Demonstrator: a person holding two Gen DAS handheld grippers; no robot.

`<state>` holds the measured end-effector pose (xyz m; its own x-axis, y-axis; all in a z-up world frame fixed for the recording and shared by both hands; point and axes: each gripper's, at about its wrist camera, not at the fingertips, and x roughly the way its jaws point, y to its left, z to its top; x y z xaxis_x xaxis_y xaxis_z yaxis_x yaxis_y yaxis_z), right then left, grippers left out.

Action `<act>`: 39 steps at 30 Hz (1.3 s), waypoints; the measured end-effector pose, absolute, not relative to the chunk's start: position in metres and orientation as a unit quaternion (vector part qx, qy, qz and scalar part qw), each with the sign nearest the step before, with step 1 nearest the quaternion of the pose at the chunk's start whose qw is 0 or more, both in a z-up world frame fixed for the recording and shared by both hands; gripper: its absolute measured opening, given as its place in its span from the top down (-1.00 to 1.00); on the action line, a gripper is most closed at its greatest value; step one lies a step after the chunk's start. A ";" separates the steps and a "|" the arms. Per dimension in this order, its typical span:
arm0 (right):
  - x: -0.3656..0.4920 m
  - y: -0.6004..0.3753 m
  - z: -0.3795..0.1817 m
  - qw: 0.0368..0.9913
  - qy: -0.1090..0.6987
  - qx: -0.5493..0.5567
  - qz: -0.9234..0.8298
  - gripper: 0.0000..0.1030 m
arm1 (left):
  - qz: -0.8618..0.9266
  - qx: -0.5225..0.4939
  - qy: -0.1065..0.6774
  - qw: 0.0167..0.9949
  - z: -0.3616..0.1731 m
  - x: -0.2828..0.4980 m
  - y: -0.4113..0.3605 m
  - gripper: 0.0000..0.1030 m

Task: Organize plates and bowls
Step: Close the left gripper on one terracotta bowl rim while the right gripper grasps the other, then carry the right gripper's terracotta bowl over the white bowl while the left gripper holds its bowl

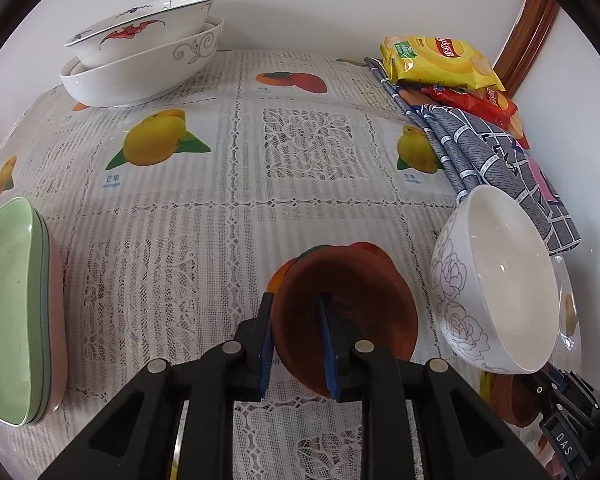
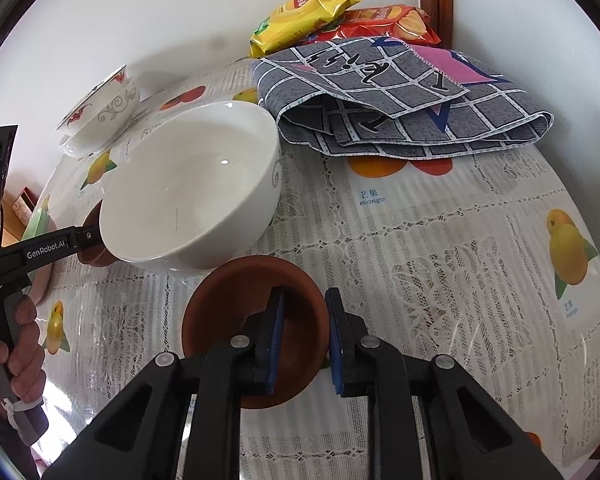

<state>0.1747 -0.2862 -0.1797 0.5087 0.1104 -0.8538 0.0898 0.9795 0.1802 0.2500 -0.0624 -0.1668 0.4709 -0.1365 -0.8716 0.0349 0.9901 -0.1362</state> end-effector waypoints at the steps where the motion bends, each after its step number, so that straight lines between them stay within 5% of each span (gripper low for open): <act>1: 0.174 -0.287 -0.179 0.863 0.495 0.104 0.007 0.68 | -0.051 -0.046 0.510 0.857 -0.166 0.249 -0.063 0.76; 8: 0.164 -0.290 -0.174 0.868 0.484 0.108 0.009 0.82 | -0.063 -0.058 0.498 0.863 -0.158 0.237 -0.060 0.83; 39: 0.154 -0.286 -0.086 0.907 0.410 0.101 -0.004 0.81 | -0.063 -0.070 0.447 0.889 -0.094 0.198 -0.032 0.83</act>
